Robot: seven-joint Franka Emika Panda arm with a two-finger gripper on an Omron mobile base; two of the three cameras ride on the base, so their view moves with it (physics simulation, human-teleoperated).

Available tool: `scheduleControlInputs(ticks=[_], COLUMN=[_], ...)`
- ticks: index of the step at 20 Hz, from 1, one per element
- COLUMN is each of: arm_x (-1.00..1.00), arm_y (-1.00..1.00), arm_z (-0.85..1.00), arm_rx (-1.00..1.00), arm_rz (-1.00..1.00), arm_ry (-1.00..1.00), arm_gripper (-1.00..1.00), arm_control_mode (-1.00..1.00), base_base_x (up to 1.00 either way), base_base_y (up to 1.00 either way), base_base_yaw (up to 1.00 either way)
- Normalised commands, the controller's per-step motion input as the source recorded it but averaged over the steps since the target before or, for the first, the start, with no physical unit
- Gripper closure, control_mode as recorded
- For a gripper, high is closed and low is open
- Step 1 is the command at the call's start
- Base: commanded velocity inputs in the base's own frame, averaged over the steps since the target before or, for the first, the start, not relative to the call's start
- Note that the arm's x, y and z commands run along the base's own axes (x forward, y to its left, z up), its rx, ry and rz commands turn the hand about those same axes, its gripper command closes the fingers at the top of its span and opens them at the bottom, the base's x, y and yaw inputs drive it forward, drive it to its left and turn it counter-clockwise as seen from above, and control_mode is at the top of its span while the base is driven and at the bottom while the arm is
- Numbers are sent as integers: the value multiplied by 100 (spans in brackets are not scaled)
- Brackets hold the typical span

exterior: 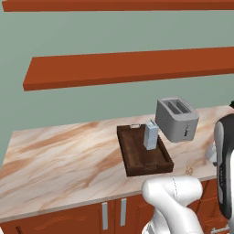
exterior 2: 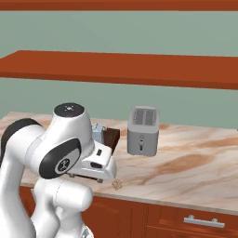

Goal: Take out the milk from the fridge and place it on the tray on the counter. Then take the sugar cube near the tray and place it in the tray.

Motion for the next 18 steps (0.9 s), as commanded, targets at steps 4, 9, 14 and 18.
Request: scheduleControlInputs(ticks=[4, 9, 14, 18], arm_x=[0, 5, 19, 25], arm_y=[-17, -13, -11, -18], arm_z=[-10, -9, -12, -26], arm_rx=[0, -1, 0, 1], arm_rz=[16, 34, 46, 47], arm_ry=[0, -1, -2, -7], arm_gripper=[-100, -100, -100, -100], arm_control_mode=[-100, -100, -100, -100], base_base_x=[0, 0, 0, 0], base_base_y=[0, 0, 0, 0], base_base_yaw=[0, 0, 0, 0])
